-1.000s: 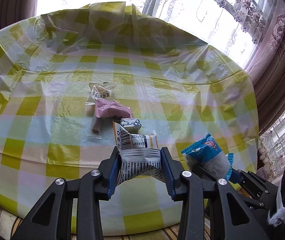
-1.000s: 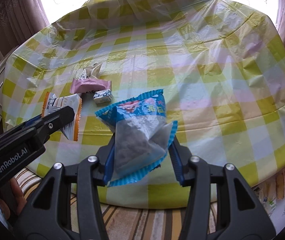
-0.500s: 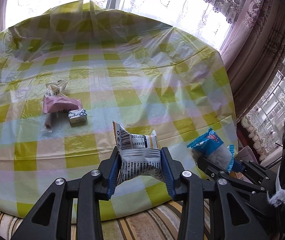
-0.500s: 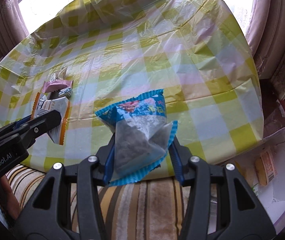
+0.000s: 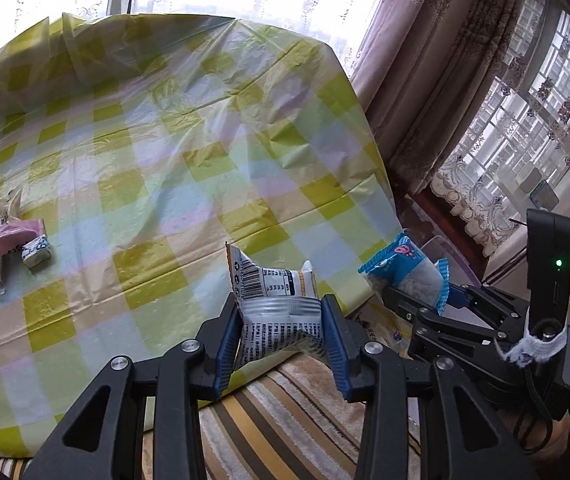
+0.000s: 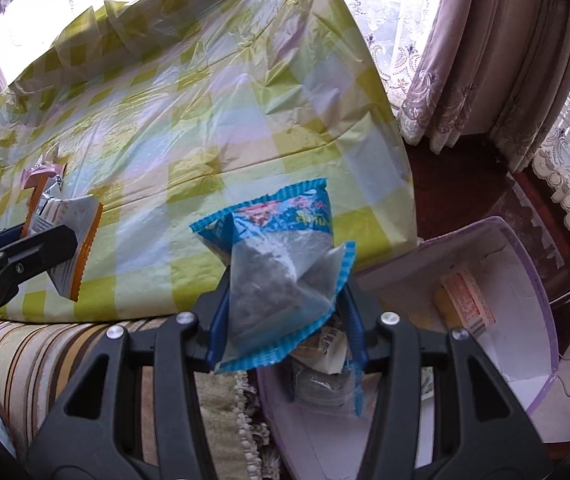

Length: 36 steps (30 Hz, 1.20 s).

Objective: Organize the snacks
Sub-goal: 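Carry the white packet into the box and open the left tool while the right drops the blue bag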

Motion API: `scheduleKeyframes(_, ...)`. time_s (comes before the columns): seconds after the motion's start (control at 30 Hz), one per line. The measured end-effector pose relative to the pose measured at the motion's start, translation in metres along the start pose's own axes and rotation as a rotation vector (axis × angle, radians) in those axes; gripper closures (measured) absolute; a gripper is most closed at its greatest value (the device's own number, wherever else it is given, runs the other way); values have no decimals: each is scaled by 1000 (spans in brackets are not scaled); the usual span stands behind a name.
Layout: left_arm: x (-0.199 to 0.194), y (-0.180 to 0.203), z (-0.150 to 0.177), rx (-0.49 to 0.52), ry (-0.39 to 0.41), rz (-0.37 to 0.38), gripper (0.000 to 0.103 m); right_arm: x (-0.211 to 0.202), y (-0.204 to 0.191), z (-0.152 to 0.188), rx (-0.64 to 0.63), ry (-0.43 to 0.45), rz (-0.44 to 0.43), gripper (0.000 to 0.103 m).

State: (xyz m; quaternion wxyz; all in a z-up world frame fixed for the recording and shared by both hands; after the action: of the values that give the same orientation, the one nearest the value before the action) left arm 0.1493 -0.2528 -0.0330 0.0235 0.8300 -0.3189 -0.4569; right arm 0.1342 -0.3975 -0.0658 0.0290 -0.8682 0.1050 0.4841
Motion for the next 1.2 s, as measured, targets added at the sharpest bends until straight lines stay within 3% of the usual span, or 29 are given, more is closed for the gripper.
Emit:
scheduleKeyframes(0.33,37,60,10,100,-135,143,62,7,65,11,88,-26,108,51)
scheduleKeyframes(0.63,51,94,22,130,-225,289,62,7,91,10,135,-28,152,50)
scheduleKeyframes(0.77,54,98,24,137,-242,291,60,6,95,7,145,-24,166,49)
scheduleKeyframes(1.2,48,78,12,85,-193,248,59,10,87,5,137,-33,167,39)
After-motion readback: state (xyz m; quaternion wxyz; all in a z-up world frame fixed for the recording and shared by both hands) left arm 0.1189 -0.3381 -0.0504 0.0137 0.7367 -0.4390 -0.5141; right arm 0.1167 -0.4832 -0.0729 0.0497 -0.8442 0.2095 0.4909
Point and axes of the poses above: each gripper's, at about its wrist camera, not at the fingertips, and x roughly the way its jaws point, y to its right, z to its underside, the point moved 8 cm from there along x, roughly the way its jaws point, and after that the axes turned 4 degrees about z, right-handed, at the moved point
